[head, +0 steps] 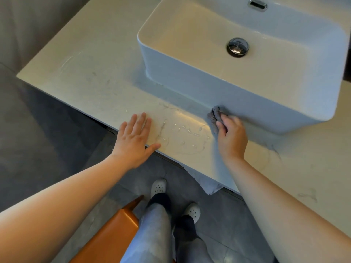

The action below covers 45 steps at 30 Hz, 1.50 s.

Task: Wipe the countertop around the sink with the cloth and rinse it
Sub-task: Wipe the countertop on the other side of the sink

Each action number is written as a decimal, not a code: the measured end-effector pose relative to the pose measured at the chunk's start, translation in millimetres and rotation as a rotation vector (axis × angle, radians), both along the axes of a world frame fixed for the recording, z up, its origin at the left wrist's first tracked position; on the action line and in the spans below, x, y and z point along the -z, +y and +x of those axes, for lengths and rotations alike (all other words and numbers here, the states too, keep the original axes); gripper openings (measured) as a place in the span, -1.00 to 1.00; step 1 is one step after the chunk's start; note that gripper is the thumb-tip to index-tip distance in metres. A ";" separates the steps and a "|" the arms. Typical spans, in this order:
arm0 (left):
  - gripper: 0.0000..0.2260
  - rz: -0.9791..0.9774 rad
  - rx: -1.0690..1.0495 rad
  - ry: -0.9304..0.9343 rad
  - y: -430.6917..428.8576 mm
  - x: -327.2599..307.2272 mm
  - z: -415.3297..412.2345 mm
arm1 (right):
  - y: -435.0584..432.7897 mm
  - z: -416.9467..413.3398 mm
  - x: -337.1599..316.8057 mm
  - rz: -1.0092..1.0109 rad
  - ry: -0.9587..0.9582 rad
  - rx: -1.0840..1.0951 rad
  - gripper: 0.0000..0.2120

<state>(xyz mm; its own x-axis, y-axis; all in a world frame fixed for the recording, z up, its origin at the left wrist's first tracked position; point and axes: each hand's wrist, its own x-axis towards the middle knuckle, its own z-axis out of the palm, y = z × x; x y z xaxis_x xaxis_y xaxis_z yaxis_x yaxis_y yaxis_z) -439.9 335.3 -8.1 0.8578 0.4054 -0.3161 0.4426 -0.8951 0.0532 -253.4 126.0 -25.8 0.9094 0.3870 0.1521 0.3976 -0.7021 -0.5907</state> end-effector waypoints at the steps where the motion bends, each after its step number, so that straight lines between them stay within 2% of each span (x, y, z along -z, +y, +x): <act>1: -0.25 0.001 0.004 -0.002 0.4 0.1 -0.1 | 3.6 -8.7 1.1 -0.010 -0.011 -0.027 -0.73; 7: -0.29 -0.028 0.038 -0.047 11.4 -2.9 -3.2 | 21.6 -76.3 3.1 -0.020 -0.030 -0.274 -0.72; 10: -0.33 -0.127 0.069 -0.118 28.4 -12.6 -5.2 | 22.8 -99.4 1.6 -0.004 -0.021 -0.378 -0.73; 13: -0.42 -0.245 0.015 -0.273 42.0 -21.1 -7.2 | 22.9 -110.2 -8.1 0.033 0.131 -0.507 -0.73; 16: -0.52 -0.195 -0.041 -0.329 47.4 -21.7 -11.4 | 23.5 -96.6 -28.5 0.113 0.214 -0.512 -0.75; 19: -0.46 -0.145 -0.059 -0.282 51.6 -16.3 -17.7 | 31.1 -55.3 -42.5 0.173 0.113 -0.351 -0.76; 24: -0.28 -0.092 -0.128 -0.138 59.2 -1.8 -25.5 | 48.7 9.5 -23.4 0.016 0.024 -0.172 -0.72; 31: -0.26 -0.089 -0.134 -0.145 62.3 8.8 -28.5 | 68.4 -9.9 0.5 -0.063 -0.085 -0.104 -0.68; 37: -0.26 -0.107 -0.132 -0.134 62.8 7.5 -28.2 | 76.8 -57.3 1.8 -0.104 -0.080 -0.259 -0.69; 41: -0.33 -0.087 -0.055 -0.057 72.3 1.2 -30.4 | 72.9 -96.4 4.4 -0.090 -0.049 -0.393 -0.66; 43: -0.37 -0.087 0.006 -0.013 83.1 -4.0 -31.8 | 69.8 -109.8 1.8 -0.054 -0.001 -0.475 -0.68; 45: -0.38 -0.084 0.040 -0.014 91.1 -7.4 -32.3 | 67.7 -118.0 -4.3 0.007 0.124 -0.570 -0.71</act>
<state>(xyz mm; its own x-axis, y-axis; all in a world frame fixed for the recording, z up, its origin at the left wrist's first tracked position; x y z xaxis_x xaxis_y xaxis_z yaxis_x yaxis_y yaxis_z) -472.2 426.4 -0.7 0.8772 0.3432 -0.3358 0.4053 -0.9042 0.1347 -371.4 193.7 -21.6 0.5689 0.8201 0.0622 0.6389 -0.3931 -0.6613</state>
